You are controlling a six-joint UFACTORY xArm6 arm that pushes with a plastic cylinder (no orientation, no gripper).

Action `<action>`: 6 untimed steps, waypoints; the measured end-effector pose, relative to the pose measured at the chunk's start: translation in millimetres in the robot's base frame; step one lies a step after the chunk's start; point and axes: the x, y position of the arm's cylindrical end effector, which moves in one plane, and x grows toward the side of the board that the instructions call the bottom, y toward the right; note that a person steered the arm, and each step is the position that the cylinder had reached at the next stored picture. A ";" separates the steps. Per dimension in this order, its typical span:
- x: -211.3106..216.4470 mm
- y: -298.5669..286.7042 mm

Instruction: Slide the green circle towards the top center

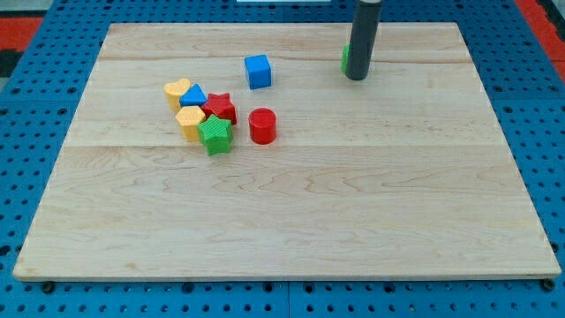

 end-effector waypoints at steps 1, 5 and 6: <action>-35.0 19.2; -61.2 -21.2; -60.7 -93.8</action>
